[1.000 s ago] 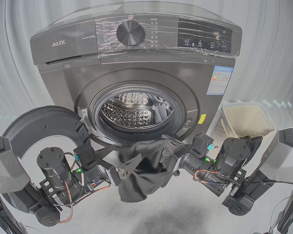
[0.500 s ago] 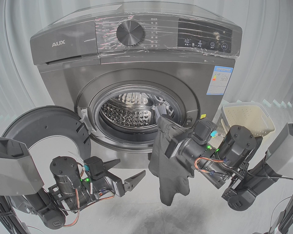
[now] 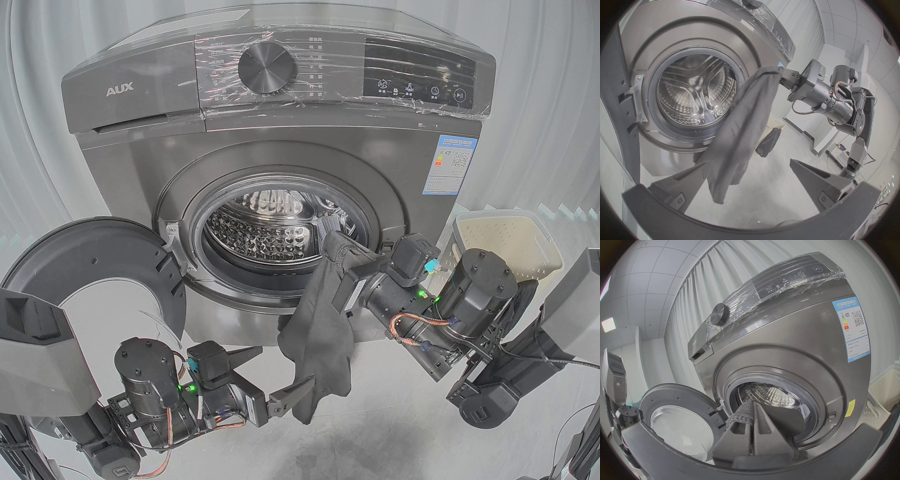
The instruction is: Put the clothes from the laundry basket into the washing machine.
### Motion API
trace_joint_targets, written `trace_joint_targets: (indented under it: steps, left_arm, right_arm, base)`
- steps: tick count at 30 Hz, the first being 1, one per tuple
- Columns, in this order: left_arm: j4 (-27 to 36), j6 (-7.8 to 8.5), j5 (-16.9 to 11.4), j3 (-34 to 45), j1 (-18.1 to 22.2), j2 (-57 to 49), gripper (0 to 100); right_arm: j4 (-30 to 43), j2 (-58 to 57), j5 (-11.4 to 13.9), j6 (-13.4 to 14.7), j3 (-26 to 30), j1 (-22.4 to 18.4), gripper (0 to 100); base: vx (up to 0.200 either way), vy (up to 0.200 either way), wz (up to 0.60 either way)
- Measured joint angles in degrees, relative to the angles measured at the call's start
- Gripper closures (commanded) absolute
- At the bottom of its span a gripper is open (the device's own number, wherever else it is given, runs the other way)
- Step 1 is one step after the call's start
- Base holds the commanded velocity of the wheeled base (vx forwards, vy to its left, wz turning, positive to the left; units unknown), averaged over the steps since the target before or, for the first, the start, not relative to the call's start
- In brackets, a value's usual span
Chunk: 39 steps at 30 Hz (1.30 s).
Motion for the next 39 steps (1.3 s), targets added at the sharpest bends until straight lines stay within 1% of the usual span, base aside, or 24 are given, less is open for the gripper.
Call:
trace_joint_targets:
  steps: [2,6,8,11,19,27,33,36,39]
  left_arm:
    - [0.0,0.02,0.0,-0.1,-0.3,0.1,0]
    - [0.0,0.09,0.0,-0.9,-1.0,0.8,0]
    - [0.0,0.13,0.0,-1.4,-1.3,1.4,0]
    - [0.0,0.38,0.0,-2.5,-1.7,2.8,0]
    - [0.0,1.34,0.5,-7.5,-2.1,8.5,0]
    - [0.0,2.24,2.3,-16.0,-1.6,15.2,0]
    - [0.0,2.43,3.3,-21.0,-1.2,19.2,0]
    - [0.1,2.46,4.8,-23.0,-1.0,20.9,0]
    - [0.0,2.44,7.6,-25.5,-0.2,22.5,0]
  right_arm:
    - [0.3,0.1,-0.6,0.0,-0.3,0.1,100]
    - [3.6,0.2,-4.5,0.0,-1.5,0.7,100]
    - [5.6,0.2,-5.8,0.0,-2.3,1.1,100]
    - [7.0,0.3,-7.0,0.1,-3.7,1.6,100]
    - [7.6,0.5,-7.9,0.4,-5.3,2.4,100]
    - [7.5,0.6,-8.6,0.7,-5.4,3.0,100]
    - [7.1,0.6,-8.7,0.8,-5.3,3.3,100]
    - [7.0,0.7,-8.7,0.8,-5.3,3.4,100]
    - [6.9,0.7,-8.7,0.9,-5.2,3.5,100]
  base:
    - [0.0,0.0,0.0]
    - [0.0,0.0,0.0]
    - [0.0,0.0,0.0]
    - [0.0,0.0,0.0]
    - [0.0,0.0,0.0]
    - [0.0,0.0,0.0]
    - [0.0,0.0,0.0]
    - [0.0,0.0,0.0]
    - [0.0,0.0,0.0]
